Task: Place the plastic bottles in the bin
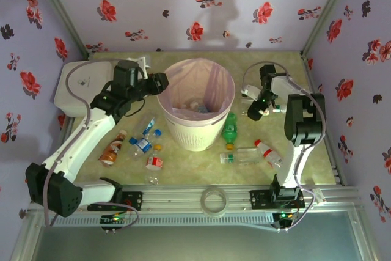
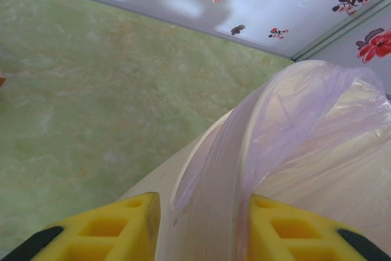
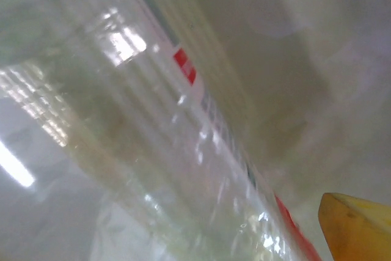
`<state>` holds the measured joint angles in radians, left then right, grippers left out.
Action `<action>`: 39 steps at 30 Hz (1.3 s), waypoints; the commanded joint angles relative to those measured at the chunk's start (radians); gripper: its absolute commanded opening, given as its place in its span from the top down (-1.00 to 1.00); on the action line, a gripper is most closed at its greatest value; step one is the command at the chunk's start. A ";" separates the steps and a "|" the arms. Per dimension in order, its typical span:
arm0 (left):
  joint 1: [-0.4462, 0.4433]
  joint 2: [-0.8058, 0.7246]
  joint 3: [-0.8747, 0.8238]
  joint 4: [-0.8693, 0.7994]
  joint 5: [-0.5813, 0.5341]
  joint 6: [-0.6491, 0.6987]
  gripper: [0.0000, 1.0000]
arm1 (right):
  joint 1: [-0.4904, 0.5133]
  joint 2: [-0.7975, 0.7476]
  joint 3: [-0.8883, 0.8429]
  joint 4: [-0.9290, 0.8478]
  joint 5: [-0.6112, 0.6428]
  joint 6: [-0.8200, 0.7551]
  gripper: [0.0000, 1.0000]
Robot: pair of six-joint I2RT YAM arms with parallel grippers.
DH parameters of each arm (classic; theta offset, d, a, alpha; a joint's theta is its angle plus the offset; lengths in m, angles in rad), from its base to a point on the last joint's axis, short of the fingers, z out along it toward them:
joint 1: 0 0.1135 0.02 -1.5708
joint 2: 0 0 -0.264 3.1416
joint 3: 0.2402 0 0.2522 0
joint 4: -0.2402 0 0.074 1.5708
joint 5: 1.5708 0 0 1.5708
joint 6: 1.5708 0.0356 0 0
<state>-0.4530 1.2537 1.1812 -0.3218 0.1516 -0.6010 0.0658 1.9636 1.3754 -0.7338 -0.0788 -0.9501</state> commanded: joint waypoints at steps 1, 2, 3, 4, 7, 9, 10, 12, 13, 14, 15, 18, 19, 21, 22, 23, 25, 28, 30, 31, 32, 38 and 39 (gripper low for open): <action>0.014 -0.034 -0.022 -0.039 0.006 -0.008 0.22 | 0.005 0.004 0.008 0.009 -0.034 0.032 -0.87; 0.016 -0.037 -0.022 -0.042 0.006 -0.010 0.22 | 0.004 0.007 0.012 -0.006 -0.047 0.032 -0.81; 0.017 -0.039 -0.023 -0.042 0.005 -0.013 0.22 | 0.005 0.011 0.020 -0.021 -0.056 0.037 -0.76; 0.019 -0.040 -0.026 -0.040 0.005 -0.015 0.22 | 0.004 0.018 0.030 -0.038 -0.061 0.045 -0.71; 0.020 -0.044 -0.038 -0.028 0.005 -0.022 0.22 | 0.003 0.034 0.058 -0.062 -0.063 0.070 -0.62; 0.019 -0.045 -0.040 -0.030 0.005 -0.024 0.22 | 0.003 0.034 0.058 -0.055 -0.048 0.089 -0.51; 0.020 -0.047 -0.040 -0.032 0.005 -0.024 0.22 | 0.003 0.033 0.056 -0.055 -0.043 0.096 -0.46; 0.021 -0.049 -0.038 -0.036 0.006 -0.023 0.22 | 0.003 0.028 0.054 -0.056 -0.041 0.110 -0.38; 0.021 -0.048 -0.038 -0.036 0.005 -0.023 0.22 | 0.003 0.024 0.051 -0.055 -0.039 0.118 -0.37; 0.022 -0.050 -0.038 -0.035 0.005 -0.023 0.22 | 0.002 0.018 0.049 -0.048 -0.038 0.127 -0.36; 0.023 -0.051 -0.039 -0.034 0.005 -0.025 0.22 | 0.000 0.012 0.049 -0.047 -0.038 0.133 -0.29; 0.024 -0.054 -0.046 -0.031 0.005 -0.025 0.22 | -0.004 0.006 0.059 -0.065 -0.038 0.143 -0.07; 0.025 -0.055 -0.047 -0.032 0.005 -0.026 0.22 | -0.004 0.006 0.063 -0.073 -0.038 0.144 -0.07; 0.027 -0.055 -0.048 -0.034 0.005 -0.026 0.22 | -0.006 -0.002 0.070 -0.082 -0.036 0.150 -0.07; 0.028 -0.055 -0.047 -0.036 0.005 -0.026 0.22 | -0.006 -0.008 0.072 -0.084 -0.035 0.153 -0.07; 0.028 -0.056 -0.046 -0.036 0.005 -0.026 0.22 | -0.007 -0.017 0.074 -0.087 -0.035 0.158 -0.08; 0.027 -0.060 -0.047 -0.037 0.005 -0.025 0.22 | -0.015 -0.039 0.087 -0.092 -0.041 0.195 -0.09; 0.031 -0.063 -0.051 -0.034 0.005 -0.027 0.22 | -0.058 -0.057 0.163 -0.131 -0.132 0.287 -0.07; 0.035 -0.059 -0.054 -0.030 0.005 -0.032 0.22 | -0.064 -0.081 0.187 -0.133 -0.151 0.329 -0.06; 0.036 -0.058 -0.054 -0.028 0.005 -0.033 0.22 | -0.064 -0.100 0.190 -0.125 -0.158 0.344 -0.05; 0.035 -0.057 -0.055 -0.025 0.005 -0.036 0.22 | -0.064 -0.122 0.191 -0.107 -0.171 0.369 0.00; 0.037 -0.055 -0.058 -0.023 0.005 -0.041 0.22 | -0.070 -0.258 0.184 0.054 -0.292 0.592 0.22; 0.037 -0.055 -0.058 -0.023 0.006 -0.041 0.22 | -0.076 -0.273 0.196 0.066 -0.340 0.641 0.23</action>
<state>-0.4305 1.2064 1.1431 -0.3218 0.1596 -0.6392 -0.0059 1.7443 1.5379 -0.7494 -0.2951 -0.4862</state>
